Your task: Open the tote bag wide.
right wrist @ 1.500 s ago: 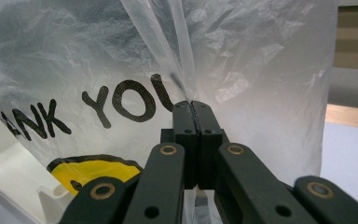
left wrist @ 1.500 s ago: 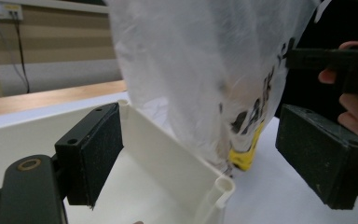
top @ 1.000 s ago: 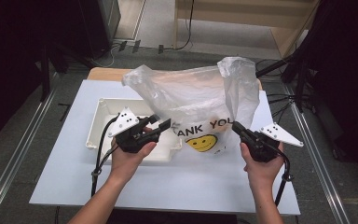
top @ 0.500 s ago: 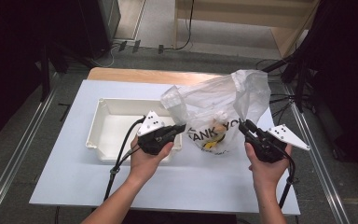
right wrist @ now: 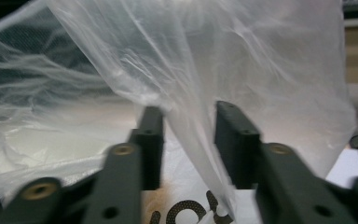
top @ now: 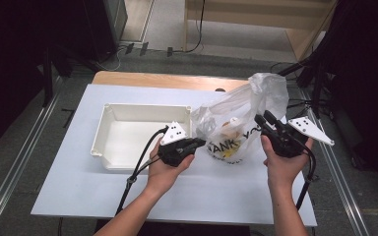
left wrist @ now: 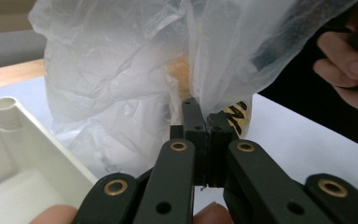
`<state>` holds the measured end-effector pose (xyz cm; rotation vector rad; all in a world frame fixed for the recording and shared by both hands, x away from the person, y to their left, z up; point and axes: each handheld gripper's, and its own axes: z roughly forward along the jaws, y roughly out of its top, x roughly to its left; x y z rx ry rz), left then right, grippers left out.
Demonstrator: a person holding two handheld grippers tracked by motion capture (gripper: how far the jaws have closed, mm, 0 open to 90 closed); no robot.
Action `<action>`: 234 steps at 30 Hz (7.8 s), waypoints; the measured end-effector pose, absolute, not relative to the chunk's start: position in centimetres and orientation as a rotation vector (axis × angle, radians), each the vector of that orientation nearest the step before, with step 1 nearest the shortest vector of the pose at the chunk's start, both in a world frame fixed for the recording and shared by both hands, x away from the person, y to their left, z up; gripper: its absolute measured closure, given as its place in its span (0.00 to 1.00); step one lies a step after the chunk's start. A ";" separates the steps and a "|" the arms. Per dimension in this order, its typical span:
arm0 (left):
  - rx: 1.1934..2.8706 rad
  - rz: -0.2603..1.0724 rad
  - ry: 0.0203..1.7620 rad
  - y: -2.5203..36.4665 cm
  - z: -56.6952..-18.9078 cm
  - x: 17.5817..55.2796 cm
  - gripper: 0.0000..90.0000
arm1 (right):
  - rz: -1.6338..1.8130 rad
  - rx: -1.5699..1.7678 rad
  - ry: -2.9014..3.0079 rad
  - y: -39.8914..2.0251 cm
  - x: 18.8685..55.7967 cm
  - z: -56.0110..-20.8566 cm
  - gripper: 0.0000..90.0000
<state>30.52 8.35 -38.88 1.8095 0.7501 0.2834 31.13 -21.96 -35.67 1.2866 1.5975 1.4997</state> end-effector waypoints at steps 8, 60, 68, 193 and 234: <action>1.831 0.222 0.789 8.3 -40.0 30.5 1.00 | 1.405 1.404 1.643 -22.2 32.5 -38.9 1.00; 1.843 0.390 0.878 7.1 -39.0 31.6 1.00 | 1.335 1.449 1.797 -21.4 33.0 -43.7 0.78; 1.901 0.381 0.920 6.3 -40.6 31.8 1.00 | 1.427 1.374 1.705 -22.0 30.8 -41.2 0.41; 1.893 0.475 0.890 5.1 -42.2 25.4 0.22 | 1.135 1.628 1.976 -21.0 36.0 -49.0 0.98; 2.062 0.531 0.979 0.7 -45.9 29.1 1.00 | 1.181 1.505 1.932 -20.6 34.6 -48.6 0.93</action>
